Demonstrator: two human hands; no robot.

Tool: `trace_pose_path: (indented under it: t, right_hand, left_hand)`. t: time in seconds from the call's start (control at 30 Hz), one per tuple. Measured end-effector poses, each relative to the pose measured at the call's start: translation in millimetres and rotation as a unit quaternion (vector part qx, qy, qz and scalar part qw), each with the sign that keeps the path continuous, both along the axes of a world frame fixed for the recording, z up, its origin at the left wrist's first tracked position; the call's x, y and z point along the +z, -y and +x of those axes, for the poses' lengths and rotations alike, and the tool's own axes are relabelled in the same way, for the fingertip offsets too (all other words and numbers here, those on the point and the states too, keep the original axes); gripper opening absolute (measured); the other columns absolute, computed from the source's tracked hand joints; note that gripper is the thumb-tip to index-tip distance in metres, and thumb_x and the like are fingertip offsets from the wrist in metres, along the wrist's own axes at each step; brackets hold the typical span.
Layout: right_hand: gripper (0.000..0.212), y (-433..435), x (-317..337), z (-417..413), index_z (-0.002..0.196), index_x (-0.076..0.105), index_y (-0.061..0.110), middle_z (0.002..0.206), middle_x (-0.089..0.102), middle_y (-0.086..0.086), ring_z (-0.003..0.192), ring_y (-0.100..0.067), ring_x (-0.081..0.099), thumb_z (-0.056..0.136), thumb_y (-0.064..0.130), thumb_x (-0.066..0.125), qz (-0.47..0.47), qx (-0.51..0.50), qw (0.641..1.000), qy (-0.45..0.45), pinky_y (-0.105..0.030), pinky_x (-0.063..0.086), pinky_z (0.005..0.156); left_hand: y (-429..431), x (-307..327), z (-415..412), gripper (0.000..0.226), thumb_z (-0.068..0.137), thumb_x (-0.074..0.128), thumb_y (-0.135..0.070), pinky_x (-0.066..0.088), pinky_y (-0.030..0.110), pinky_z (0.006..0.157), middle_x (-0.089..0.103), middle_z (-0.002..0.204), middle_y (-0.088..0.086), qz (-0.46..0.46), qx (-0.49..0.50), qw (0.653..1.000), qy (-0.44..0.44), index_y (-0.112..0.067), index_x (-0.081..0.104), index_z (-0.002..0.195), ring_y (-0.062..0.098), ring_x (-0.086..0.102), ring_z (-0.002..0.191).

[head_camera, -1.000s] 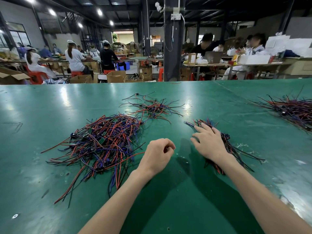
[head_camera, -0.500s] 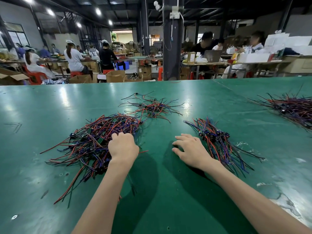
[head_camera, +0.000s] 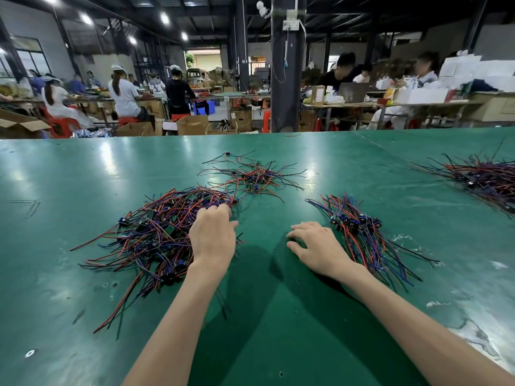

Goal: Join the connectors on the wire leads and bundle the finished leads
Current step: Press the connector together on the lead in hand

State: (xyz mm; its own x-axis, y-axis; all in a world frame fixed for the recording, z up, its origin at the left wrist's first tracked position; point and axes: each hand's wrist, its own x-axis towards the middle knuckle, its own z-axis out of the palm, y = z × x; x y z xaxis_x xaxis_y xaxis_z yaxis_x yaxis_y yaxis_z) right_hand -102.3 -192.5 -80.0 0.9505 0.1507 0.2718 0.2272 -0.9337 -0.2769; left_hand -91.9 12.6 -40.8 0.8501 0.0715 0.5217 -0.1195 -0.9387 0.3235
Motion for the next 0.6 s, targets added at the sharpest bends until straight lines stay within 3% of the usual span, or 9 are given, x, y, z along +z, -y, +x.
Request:
trace_pose_path:
  t: [0.13, 0.23, 0.3, 0.37, 0.47, 0.6]
  right_hand:
    - [0.025, -2, 4, -1, 0.114, 0.067, 0.017, 0.125, 0.063, 0.003, 0.123, -0.018, 0.047, 0.094, 0.027, 0.055, 0.057, 0.005, 0.998, 0.036, -0.035, 0.033, 0.104]
    - [0.017, -5, 11, -3, 0.102, 0.073, 0.014, 0.106, 0.071, 0.001, 0.106, -0.015, 0.056, 0.090, 0.018, 0.061, 0.193, 0.016, 0.980, 0.038, -0.027, 0.041, 0.095]
    - [0.012, -10, 19, -7, 0.094, 0.075, 0.014, 0.093, 0.073, 0.000, 0.089, -0.010, 0.061, 0.088, 0.012, 0.064, 0.345, 0.036, 0.937, -0.028, -0.018, 0.045, 0.079]
    - [0.015, -13, 26, -11, 0.089, 0.073, 0.013, 0.085, 0.073, -0.001, 0.076, -0.011, 0.062, 0.091, 0.014, 0.059, 0.490, 0.070, 0.862, -0.114, -0.019, 0.045, 0.069]
    - [0.023, -13, 30, -12, 0.088, 0.071, 0.014, 0.080, 0.072, 0.000, 0.070, -0.010, 0.063, 0.094, 0.026, 0.052, 0.604, 0.100, 0.767, -0.191, -0.020, 0.046, 0.062]
    - [0.026, -9, 31, -9, 0.089, 0.072, 0.013, 0.073, 0.070, 0.000, 0.063, -0.007, 0.062, 0.075, 0.033, 0.065, 0.655, 0.090, 0.727, -0.184, -0.017, 0.047, 0.055]
  left_hand:
    - [9, 1, -2, 0.013, 0.087, 0.068, -0.015, 0.041, 0.027, 0.075, 0.069, 0.093, 0.007, -0.110, -0.103, 0.983, 0.108, -0.007, 0.068, 0.096, 0.026, 0.055, 0.090]
    - [20, 1, -8, 0.013, 0.081, 0.071, -0.004, 0.043, 0.023, 0.078, 0.069, 0.090, 0.007, -0.160, -0.187, 0.952, 0.182, -0.004, 0.069, 0.094, 0.027, 0.059, 0.087]
    - [27, 0, -13, 0.018, 0.081, 0.071, -0.002, 0.052, 0.033, 0.080, 0.067, 0.093, 0.006, -0.188, -0.236, 0.933, 0.198, -0.003, 0.068, 0.099, 0.026, 0.061, 0.088]
    - [33, -4, -16, 0.023, 0.082, 0.069, 0.000, 0.056, 0.040, 0.079, 0.066, 0.096, 0.004, -0.213, -0.281, 0.919, 0.179, -0.005, 0.067, 0.104, 0.023, 0.062, 0.092]
    - [42, -11, -20, 0.036, 0.080, 0.065, 0.007, 0.055, 0.038, 0.085, 0.066, 0.101, 0.002, -0.227, -0.337, 0.904, 0.131, -0.009, 0.064, 0.112, 0.018, 0.062, 0.098]
    - [47, -16, -21, 0.049, 0.079, 0.066, 0.009, 0.054, 0.022, 0.084, 0.065, 0.106, 0.002, -0.261, -0.358, 0.892, 0.094, -0.012, 0.057, 0.121, 0.005, 0.060, 0.097]
